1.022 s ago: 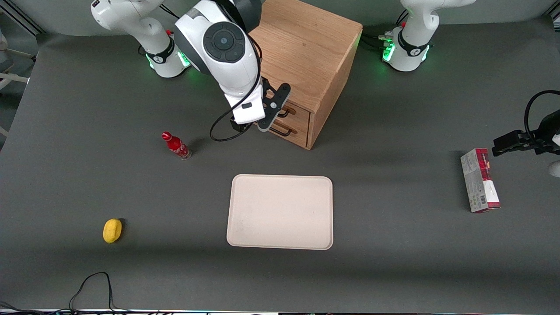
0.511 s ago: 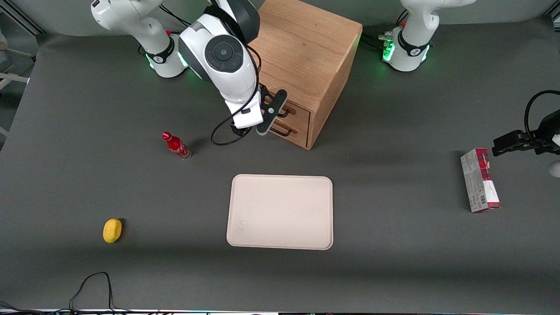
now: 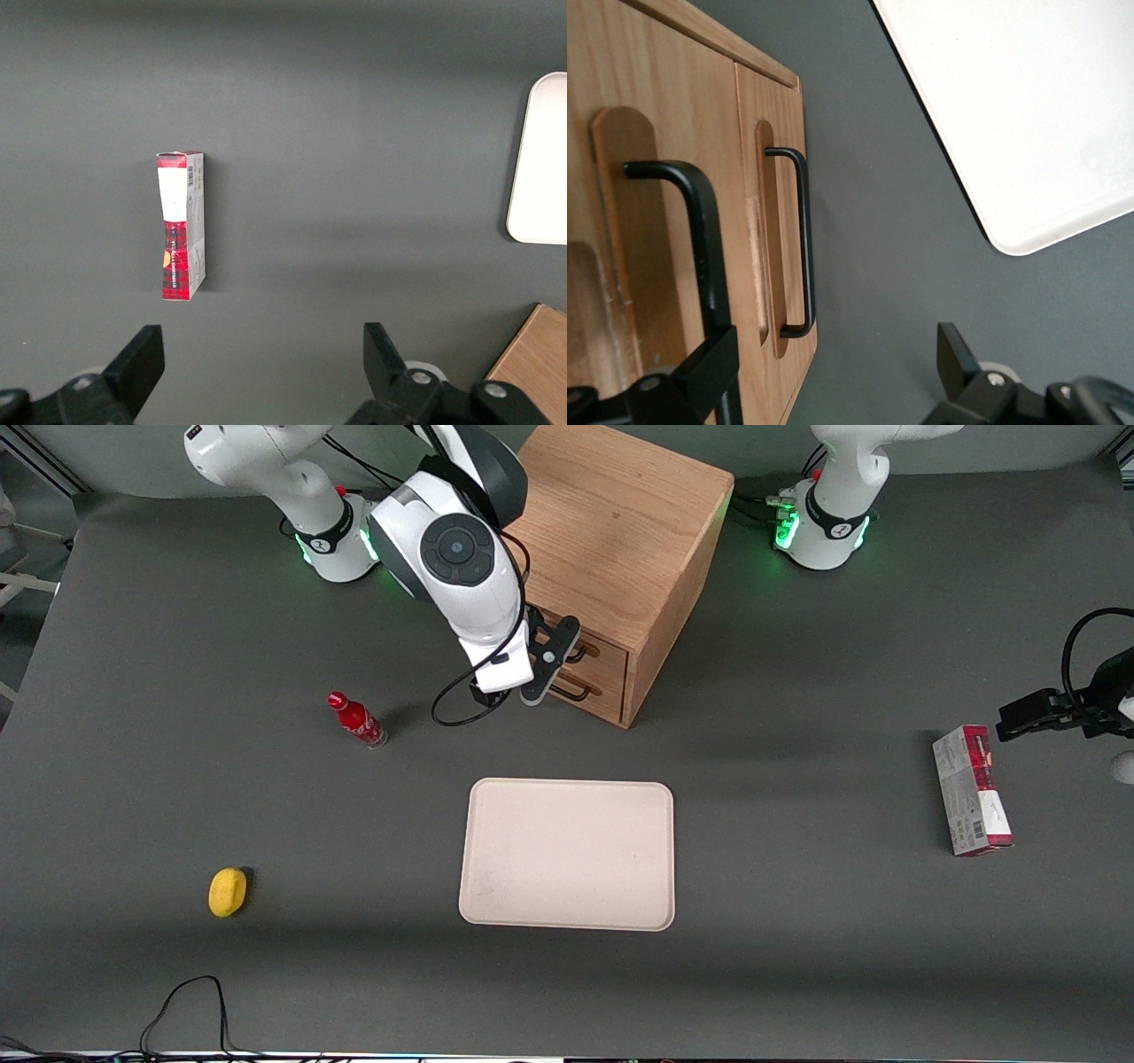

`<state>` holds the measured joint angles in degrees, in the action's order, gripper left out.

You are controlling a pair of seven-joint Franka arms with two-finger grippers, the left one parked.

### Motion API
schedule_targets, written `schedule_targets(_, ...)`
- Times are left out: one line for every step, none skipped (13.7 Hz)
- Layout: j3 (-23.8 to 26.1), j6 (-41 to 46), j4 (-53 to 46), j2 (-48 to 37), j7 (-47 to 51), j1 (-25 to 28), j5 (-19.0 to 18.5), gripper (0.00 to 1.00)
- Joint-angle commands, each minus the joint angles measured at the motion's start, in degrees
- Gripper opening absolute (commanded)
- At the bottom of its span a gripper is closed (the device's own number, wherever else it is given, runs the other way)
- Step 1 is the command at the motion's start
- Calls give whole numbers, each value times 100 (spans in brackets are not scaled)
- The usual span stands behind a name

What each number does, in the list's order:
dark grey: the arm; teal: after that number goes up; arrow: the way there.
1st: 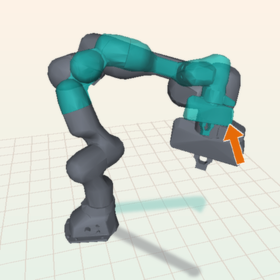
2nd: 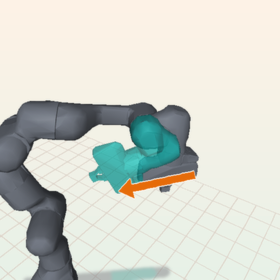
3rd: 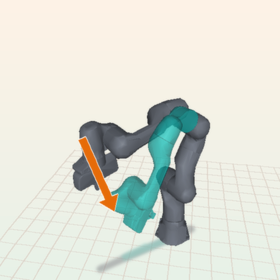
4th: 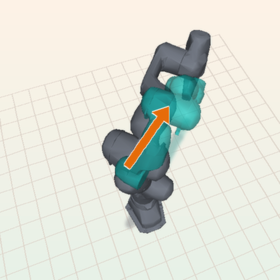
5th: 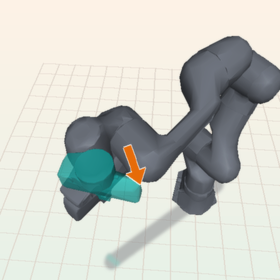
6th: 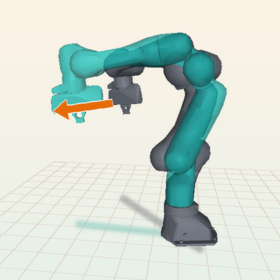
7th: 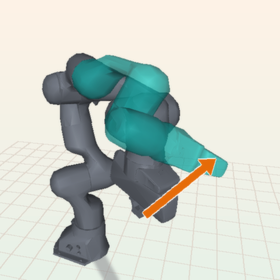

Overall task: Open upper drawer
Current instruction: 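Align the right gripper fingers around the upper drawer handle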

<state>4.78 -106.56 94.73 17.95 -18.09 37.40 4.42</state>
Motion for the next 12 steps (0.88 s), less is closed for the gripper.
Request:
schedule_targets(-30,-243,361,-187,-230,4,156,100)
schedule_targets(-30,-269,370,-178,-352,4,164,100)
schedule_targets(-30,-269,379,-186,-388,4,156,100)
schedule_targets(-30,-269,379,-186,-388,-5,164,100)
schedule_targets(-30,-269,370,-186,-388,-5,164,100)
schedule_targets(-30,-278,370,-178,-388,-5,156,100)
schedule_targets(-39,-304,370,-134,-397,-5,112,100)
schedule_targets(-48,-365,379,-99,-388,-5,103,100)
schedule_targets(-48,-375,370,-64,-388,4,103,100)
schedule_targets(-39,-357,370,-98,-380,4,111,100)
schedule_targets(-39,-340,370,-142,-388,-5,111,100)
schedule_targets(-48,-348,370,-134,-388,-5,111,100)
